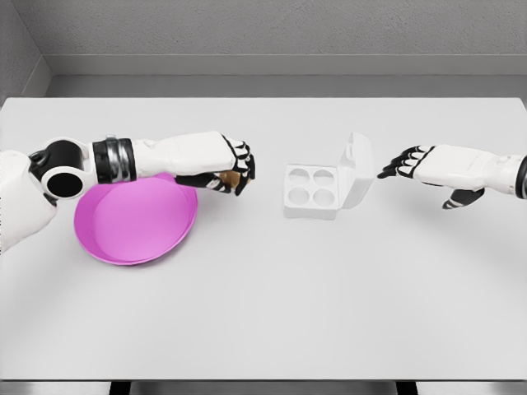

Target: Pack egg into the box and close the box lid

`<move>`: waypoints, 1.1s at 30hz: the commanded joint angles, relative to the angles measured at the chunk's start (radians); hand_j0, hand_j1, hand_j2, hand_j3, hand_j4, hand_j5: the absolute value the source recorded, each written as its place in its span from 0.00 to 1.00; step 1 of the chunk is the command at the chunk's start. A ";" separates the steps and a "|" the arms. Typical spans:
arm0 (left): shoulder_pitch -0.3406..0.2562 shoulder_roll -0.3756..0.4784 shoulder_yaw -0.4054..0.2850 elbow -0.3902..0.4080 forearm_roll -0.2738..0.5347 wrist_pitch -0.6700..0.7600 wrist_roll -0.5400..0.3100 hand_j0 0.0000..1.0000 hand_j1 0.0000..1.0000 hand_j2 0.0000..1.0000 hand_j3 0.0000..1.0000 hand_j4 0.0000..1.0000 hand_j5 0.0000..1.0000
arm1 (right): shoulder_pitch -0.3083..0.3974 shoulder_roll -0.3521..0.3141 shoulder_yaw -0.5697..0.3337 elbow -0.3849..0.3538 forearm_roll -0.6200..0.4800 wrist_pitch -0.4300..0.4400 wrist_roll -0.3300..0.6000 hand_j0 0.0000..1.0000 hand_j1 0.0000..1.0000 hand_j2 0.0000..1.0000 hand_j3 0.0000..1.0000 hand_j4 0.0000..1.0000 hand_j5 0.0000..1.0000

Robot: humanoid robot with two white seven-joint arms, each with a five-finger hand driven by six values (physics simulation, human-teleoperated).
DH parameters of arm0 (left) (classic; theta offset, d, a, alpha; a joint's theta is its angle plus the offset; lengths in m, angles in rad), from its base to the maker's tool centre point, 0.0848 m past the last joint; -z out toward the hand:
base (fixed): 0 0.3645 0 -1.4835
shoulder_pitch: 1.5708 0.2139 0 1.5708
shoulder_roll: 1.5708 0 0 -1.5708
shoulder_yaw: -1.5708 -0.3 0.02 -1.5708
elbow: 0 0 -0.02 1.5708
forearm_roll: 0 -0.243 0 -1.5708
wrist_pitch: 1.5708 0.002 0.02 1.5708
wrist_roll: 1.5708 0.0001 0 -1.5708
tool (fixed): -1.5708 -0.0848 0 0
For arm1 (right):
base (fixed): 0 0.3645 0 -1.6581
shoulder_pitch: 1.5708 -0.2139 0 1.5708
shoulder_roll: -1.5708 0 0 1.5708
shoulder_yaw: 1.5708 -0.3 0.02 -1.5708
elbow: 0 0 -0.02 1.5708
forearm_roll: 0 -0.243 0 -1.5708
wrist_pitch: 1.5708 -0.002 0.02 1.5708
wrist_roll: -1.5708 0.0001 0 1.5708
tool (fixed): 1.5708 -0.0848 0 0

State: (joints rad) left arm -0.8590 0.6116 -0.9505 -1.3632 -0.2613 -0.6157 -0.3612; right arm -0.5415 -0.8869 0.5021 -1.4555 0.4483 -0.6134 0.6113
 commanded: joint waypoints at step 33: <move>-0.051 -0.385 -0.007 0.329 -0.012 0.005 -0.074 0.56 0.56 0.56 0.56 0.56 0.56 | 0.000 -0.004 0.000 0.000 -0.006 0.003 0.000 1.00 1.00 1.00 1.00 1.00 1.00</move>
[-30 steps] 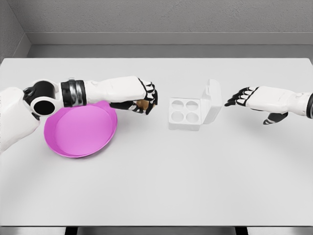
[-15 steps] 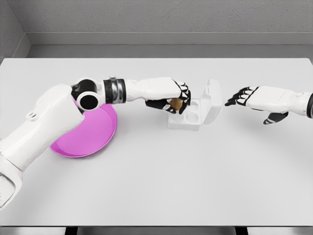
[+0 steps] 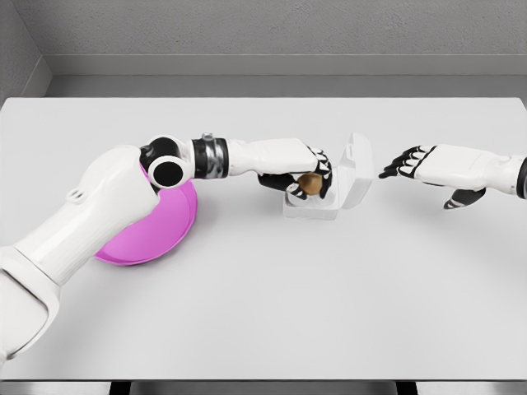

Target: Pack egg into the box and close the box lid

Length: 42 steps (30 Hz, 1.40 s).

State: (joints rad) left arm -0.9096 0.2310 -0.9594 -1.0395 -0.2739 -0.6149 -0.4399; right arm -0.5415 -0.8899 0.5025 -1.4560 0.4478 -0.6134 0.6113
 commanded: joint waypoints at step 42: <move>-0.031 0.307 0.171 0.072 0.156 0.004 0.013 1.00 1.00 1.00 1.00 1.00 1.00 | 0.008 -0.011 -0.009 -0.191 -0.008 0.003 0.000 1.00 1.00 1.00 1.00 1.00 1.00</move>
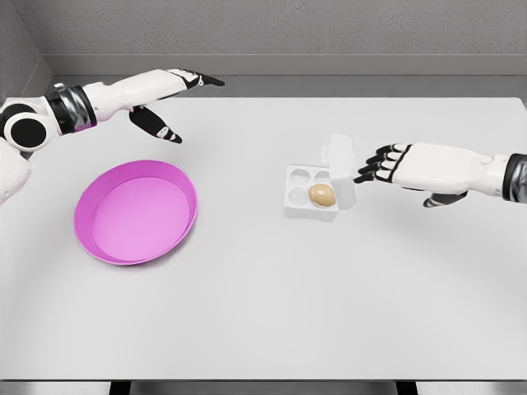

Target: Pack egg into the box and close the box lid

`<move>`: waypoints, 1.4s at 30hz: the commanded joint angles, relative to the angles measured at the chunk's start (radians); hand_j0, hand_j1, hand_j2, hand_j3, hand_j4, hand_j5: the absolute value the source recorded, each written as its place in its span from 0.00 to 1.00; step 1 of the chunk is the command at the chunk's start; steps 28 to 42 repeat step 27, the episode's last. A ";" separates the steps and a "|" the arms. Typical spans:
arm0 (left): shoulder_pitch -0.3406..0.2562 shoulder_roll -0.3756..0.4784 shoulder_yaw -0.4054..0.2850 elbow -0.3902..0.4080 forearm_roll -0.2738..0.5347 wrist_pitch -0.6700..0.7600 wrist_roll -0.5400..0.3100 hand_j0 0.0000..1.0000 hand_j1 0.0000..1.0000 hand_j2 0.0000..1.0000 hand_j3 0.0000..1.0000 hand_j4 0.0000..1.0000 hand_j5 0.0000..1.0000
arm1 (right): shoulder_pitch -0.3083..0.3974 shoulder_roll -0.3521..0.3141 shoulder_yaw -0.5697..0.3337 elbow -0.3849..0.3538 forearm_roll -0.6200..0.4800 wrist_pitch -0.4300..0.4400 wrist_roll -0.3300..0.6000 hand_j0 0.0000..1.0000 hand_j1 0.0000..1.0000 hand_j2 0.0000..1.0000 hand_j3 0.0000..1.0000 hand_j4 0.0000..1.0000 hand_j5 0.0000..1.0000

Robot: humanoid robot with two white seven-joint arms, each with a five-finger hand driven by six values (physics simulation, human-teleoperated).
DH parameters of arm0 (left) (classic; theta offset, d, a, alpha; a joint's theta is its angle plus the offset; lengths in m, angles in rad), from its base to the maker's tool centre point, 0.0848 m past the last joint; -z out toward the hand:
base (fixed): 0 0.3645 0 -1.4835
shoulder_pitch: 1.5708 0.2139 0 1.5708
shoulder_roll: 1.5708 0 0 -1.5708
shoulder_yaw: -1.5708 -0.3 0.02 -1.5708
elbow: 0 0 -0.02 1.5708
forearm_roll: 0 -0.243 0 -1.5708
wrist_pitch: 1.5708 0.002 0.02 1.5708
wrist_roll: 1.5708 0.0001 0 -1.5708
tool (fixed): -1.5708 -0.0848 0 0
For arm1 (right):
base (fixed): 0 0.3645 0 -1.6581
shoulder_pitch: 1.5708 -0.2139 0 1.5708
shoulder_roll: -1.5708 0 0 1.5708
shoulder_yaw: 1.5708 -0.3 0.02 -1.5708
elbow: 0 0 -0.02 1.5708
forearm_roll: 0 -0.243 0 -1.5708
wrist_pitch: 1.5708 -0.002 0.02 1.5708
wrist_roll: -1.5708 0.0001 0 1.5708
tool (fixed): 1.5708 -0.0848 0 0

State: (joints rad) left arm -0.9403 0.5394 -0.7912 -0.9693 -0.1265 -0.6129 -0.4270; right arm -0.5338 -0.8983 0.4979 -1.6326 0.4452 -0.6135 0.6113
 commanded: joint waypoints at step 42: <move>0.005 -0.003 0.003 0.018 0.007 0.002 0.001 1.00 1.00 1.00 1.00 1.00 1.00 | -0.051 0.076 -0.186 0.231 -0.224 0.003 0.000 1.00 1.00 1.00 1.00 1.00 1.00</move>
